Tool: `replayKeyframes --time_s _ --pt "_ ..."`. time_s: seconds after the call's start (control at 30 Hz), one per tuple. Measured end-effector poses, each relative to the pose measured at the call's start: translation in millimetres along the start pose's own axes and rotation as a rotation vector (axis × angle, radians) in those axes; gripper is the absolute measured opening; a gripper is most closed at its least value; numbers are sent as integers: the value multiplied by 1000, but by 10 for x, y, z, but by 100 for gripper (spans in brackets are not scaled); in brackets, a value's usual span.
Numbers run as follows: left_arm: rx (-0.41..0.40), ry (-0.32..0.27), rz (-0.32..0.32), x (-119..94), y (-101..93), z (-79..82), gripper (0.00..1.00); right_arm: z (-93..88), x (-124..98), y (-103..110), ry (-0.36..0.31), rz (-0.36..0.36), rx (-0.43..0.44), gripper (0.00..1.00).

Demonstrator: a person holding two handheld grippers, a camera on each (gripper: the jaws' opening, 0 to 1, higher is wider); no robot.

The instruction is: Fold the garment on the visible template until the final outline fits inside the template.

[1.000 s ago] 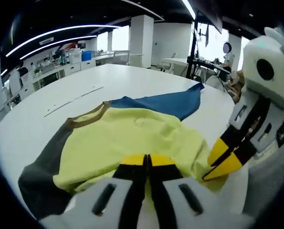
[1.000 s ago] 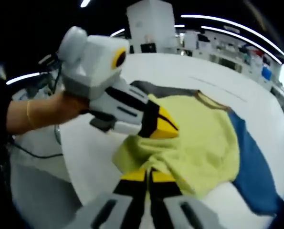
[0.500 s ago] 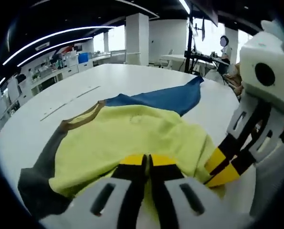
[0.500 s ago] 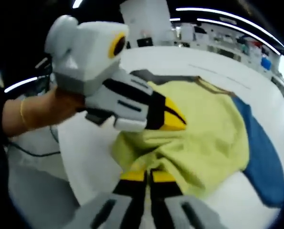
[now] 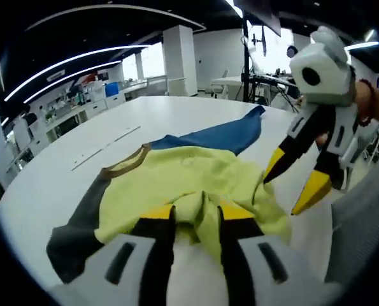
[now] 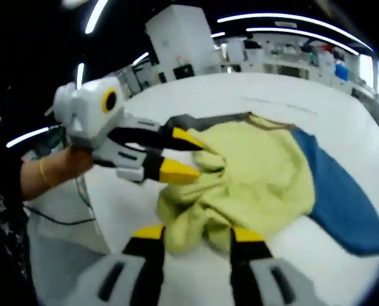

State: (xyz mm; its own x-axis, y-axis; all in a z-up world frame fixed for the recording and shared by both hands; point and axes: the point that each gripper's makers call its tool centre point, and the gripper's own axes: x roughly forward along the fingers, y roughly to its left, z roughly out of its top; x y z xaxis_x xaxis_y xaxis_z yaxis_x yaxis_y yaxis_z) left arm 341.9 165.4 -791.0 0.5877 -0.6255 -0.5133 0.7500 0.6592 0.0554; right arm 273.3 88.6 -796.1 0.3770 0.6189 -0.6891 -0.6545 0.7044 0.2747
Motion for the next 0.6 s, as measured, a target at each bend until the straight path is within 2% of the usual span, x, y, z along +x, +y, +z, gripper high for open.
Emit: replayKeyframes --time_s 0.13,0.2,0.43,0.6 --pt "-100 11 25 -65 118 -132 20 -15 -49 -83 -8 -20 27 38" --pt "-121 22 32 -69 145 -188 19 -24 -55 -95 -8 -24 38 39" --pt "-129 88 24 54 144 -401 17 -101 -56 -90 8 -36 70 37" --pt "-144 95 12 166 113 -425 14 -205 -31 -21 23 -19 99 35"
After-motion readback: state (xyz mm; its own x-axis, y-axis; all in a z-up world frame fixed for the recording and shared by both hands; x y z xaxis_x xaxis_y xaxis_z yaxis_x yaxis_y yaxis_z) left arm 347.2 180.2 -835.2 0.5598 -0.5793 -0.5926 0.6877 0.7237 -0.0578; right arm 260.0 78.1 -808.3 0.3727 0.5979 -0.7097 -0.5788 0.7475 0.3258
